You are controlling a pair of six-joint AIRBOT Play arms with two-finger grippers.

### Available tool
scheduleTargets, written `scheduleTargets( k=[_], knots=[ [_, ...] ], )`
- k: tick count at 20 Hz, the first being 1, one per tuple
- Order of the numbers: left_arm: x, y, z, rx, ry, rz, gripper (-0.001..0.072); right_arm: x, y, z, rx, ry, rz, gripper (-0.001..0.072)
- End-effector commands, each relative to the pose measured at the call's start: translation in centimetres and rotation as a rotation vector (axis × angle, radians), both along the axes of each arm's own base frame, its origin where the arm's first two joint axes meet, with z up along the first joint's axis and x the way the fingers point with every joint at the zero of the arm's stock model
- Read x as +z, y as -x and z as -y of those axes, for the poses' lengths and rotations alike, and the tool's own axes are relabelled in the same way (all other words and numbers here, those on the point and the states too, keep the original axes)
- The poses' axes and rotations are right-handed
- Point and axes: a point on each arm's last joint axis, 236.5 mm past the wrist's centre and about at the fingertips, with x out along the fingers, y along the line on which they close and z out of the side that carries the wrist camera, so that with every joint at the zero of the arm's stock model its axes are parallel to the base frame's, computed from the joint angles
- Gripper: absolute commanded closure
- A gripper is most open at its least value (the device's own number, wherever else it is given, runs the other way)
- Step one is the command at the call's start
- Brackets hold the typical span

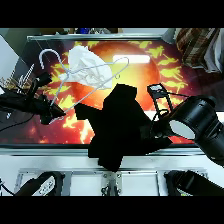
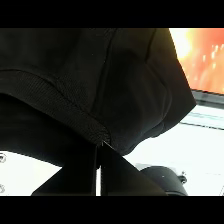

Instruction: Fold the clothes and pants, and hang the long-sleeved shirts on hangers.

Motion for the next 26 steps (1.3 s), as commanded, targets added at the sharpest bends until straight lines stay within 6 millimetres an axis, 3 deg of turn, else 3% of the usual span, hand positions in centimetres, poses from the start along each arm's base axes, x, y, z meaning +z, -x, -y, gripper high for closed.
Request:
scheduleTargets(
  k=[1,4,8,11,15,19,26],
  knots=[
    [-0.9,1.3,0.1,-0.101,0.013,-0.05,0.0688,0.0,-0.2,-0.2,0.003,-0.01,0.01,0.0691],
    [-1.1,1.4,0.0,-0.156,0.005,-0.016,0.0688,0.1,-0.4,-0.2,0.007,-0.009,0.017,0.0692],
    [-1.1,1.7,0.2,-0.235,0.006,0.023,0.0688,1.8,-1.9,2.1,-0.065,-0.011,0.034,0.0694],
    [-1.1,2.7,1.8,-0.345,0.009,0.041,0.0688,3.5,-3.2,4.1,-0.154,-0.043,0.054,0.0693],
    [-1.8,4.2,3.4,-0.463,-0.035,0.027,0.0689,4.0,-3.8,5.7,-0.197,-0.047,0.052,0.0693],
    [-1.8,5.5,5.0,-0.544,-0.034,0.018,0.0689,4.0,-3.8,5.9,-0.202,-0.045,0.049,0.0693],
    [-2.1,5.6,4.7,-0.549,-0.059,0.01,0.0689,4.0,-3.8,5.9,-0.203,-0.045,0.05,0.0692]
  ],
)
